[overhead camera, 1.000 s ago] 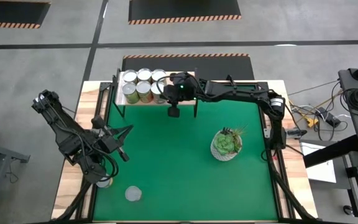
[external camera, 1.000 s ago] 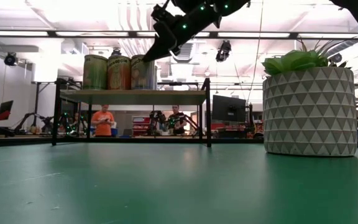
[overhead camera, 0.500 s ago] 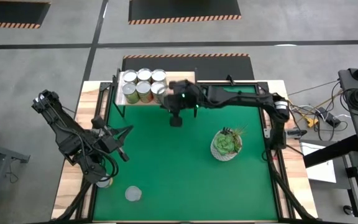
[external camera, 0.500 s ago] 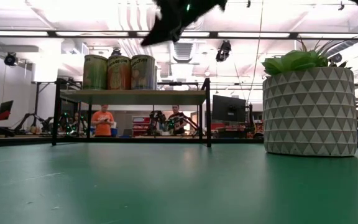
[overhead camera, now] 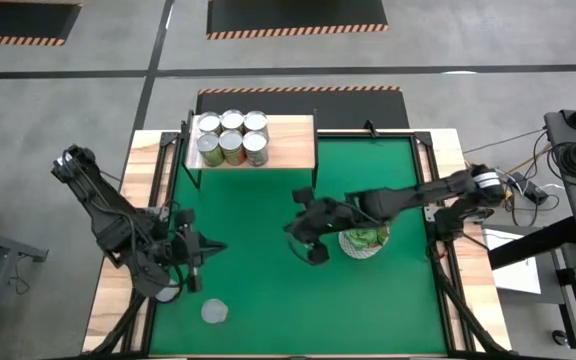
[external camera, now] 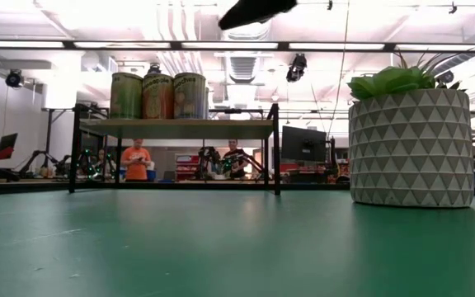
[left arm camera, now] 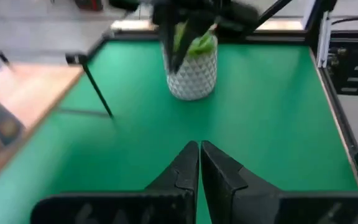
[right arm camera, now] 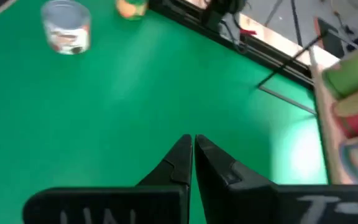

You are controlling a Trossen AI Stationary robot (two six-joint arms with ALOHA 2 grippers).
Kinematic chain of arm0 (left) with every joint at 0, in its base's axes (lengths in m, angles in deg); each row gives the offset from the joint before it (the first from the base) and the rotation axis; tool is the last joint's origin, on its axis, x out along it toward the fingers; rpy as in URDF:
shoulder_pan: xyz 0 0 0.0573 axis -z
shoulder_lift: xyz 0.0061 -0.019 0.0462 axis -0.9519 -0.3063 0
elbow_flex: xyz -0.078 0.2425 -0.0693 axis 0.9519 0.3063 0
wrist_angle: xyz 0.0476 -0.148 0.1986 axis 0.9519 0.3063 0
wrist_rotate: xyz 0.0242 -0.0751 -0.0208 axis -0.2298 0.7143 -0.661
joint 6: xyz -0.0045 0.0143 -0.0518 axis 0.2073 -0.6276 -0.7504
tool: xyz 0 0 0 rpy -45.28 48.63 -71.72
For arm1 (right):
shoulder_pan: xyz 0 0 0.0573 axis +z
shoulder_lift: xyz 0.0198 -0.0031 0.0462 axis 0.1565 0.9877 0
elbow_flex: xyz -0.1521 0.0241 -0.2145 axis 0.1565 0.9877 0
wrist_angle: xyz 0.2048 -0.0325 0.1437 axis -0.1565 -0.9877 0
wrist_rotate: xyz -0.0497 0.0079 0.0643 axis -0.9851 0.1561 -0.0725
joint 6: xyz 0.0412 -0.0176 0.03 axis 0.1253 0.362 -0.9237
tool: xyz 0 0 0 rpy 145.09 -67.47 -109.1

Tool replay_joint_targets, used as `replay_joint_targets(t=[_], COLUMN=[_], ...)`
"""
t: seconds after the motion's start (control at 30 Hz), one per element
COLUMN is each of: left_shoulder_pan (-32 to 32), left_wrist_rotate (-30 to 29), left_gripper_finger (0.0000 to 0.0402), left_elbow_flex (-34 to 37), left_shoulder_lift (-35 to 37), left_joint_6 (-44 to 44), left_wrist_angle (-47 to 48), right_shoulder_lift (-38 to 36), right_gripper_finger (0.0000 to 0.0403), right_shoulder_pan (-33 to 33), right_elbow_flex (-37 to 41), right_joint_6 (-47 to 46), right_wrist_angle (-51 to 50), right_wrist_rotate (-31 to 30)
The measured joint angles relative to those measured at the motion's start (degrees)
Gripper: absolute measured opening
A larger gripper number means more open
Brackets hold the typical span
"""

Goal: Pick and place cans onto a shelf
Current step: Put the small canned orange on the shelf

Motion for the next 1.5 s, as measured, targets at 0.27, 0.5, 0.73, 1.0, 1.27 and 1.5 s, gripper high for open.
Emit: replay_joint_targets(t=[0.27,0.5,0.73,1.0,1.27,1.5], left_shoulder_pan=[-2.1,-7.3,-7.4,-6.9,-6.2,-5.5], left_wrist_rotate=[17.9,46.0,56.4,59.8,62.2,62.1], left_gripper_finger=[0.0,0.0,0.0,0.0031,0.0141,0.022], left_elbow_flex=[0.8,0.8,0.6,0.6,0.6,-3.5], left_shoulder_lift=[-5.5,-12.1,-18.8,-23.4,-25.7,-25.6], left_joint_6=[-15.8,-31.9,-48.4,-62.0,-70.5,-68.0], left_wrist_angle=[4.4,5.4,4.2,-1.5,2.3,5.3], right_shoulder_lift=[-10.0,-18.3,-23.6,-27.0,-27.9,-27.9], right_gripper_finger=[0.0009,0.0009,0.0009,0.0009,0.0009,0.0009], right_shoulder_pan=[4.0,4.2,4.2,4.2,4.2,4.2], right_elbow_flex=[14.4,22.6,28.3,30.5,31.0,31.0], right_joint_6=[3.5,9.6,12.9,12.9,13.5,13.5], right_wrist_angle=[15.6,28.2,32.4,32.1,32.2,32.2], right_wrist_rotate=[-5.7,-5.6,-5.6,-5.7,-5.7,-5.7])
